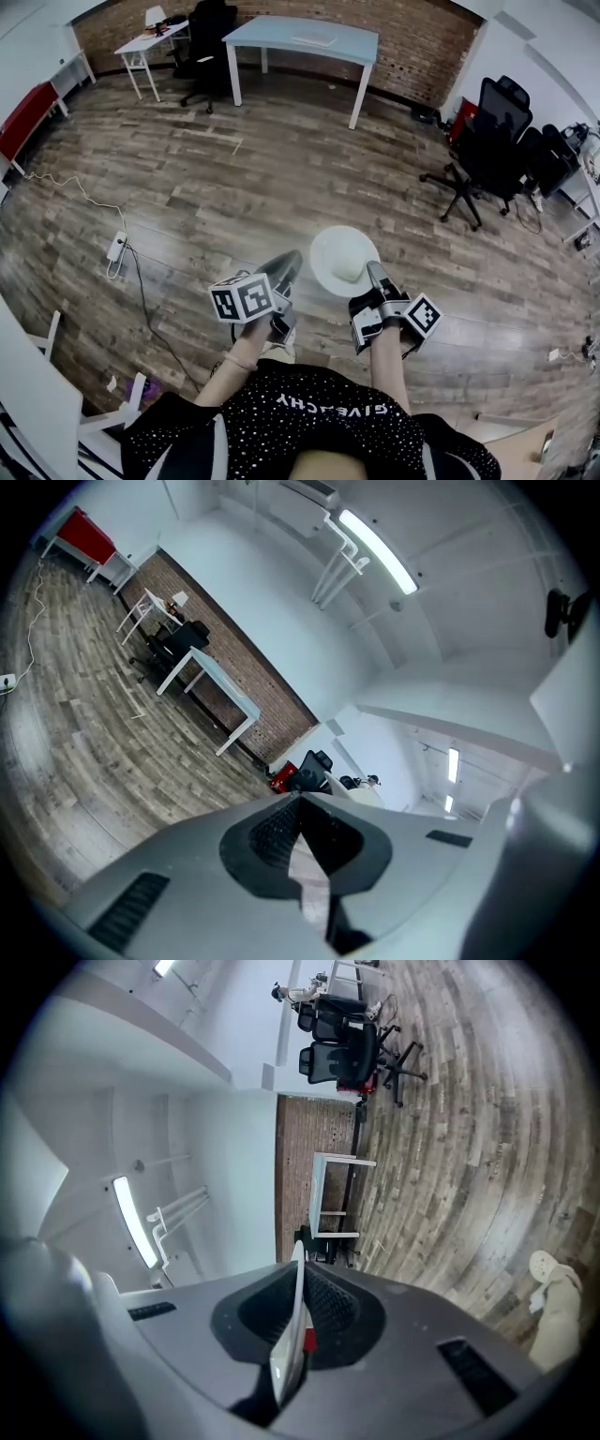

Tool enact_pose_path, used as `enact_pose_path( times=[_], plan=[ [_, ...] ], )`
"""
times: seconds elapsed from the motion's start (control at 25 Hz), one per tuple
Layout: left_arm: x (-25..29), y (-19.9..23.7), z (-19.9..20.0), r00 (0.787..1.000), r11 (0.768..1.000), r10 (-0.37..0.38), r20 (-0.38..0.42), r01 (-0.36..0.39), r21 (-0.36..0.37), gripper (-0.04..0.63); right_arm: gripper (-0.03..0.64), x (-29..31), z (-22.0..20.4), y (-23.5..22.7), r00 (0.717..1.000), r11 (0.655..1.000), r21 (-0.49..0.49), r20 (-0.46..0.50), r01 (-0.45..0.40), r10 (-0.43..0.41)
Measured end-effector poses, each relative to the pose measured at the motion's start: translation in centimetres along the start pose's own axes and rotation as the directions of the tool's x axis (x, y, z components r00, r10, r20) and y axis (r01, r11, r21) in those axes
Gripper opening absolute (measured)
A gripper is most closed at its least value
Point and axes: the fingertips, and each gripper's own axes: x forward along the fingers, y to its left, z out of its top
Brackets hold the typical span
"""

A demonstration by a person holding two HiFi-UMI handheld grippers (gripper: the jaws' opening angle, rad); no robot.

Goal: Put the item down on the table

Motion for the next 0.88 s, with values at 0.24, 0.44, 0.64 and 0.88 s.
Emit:
enact_pose_path(
  times=[0.24,0.44,0.64,0.88],
  plan=[
    [5.6,2.6,5.7,1.000,1.000,-0.007,-0.009,0.007,0.008,0.009,0.026,8.1,2.6,1.5,1.000,1.000,-0.008,-0.001,-0.008,0.008],
    [8.9,5.5,8.8,1.000,1.000,-0.002,-0.019,0.002,0.007,0.009,0.026,13.4,3.8,1.1,1.000,1.000,0.005,0.006,-0.006,0.006],
    [11.1,8.0,11.5,1.000,1.000,0.007,-0.020,-0.007,0.005,0.009,0.026,17.6,4.6,0.5,1.000,1.000,0.025,0.011,-0.004,0.004],
    [13.2,10.1,13.7,1.000,0.999,0.019,0.012,-0.018,-0.046,0.009,0.026,20.8,5.4,0.4,1.000,1.000,0.023,-0.006,0.005,-0.004]
  ],
)
